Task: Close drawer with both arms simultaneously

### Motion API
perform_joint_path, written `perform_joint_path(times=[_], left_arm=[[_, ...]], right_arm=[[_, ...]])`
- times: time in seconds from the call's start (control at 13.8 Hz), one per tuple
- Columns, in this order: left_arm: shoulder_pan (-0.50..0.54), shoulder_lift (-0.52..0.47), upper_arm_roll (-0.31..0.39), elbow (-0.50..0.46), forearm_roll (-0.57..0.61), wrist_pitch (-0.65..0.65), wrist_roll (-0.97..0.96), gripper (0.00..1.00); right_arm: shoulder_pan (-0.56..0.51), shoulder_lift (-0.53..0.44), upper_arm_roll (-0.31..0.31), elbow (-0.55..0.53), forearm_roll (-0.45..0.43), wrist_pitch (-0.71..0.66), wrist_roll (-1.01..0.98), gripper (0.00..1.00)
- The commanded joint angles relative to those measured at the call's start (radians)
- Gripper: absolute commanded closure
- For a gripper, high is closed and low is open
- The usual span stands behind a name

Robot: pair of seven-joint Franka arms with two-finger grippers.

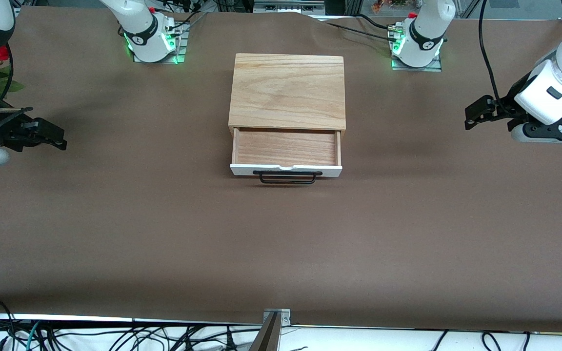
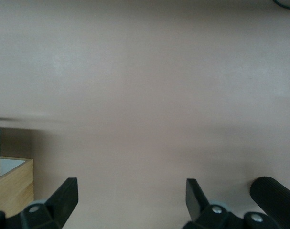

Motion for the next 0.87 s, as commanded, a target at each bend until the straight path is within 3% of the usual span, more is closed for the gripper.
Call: perform_joint_path(times=[0.0, 0.8], left_arm=[[0.005, 0.006, -0.001, 0.024, -0.001, -0.022, 0.019, 0.0], [0.004, 0.006, -0.003, 0.024, 0.0, -0.022, 0.019, 0.0]], right_arm=[[-0.003, -0.003, 0.004, 0.0, -0.015, -0.002, 0.017, 0.0], [-0.003, -0.003, 0.002, 0.0, -0.015, 0.005, 0.007, 0.0]])
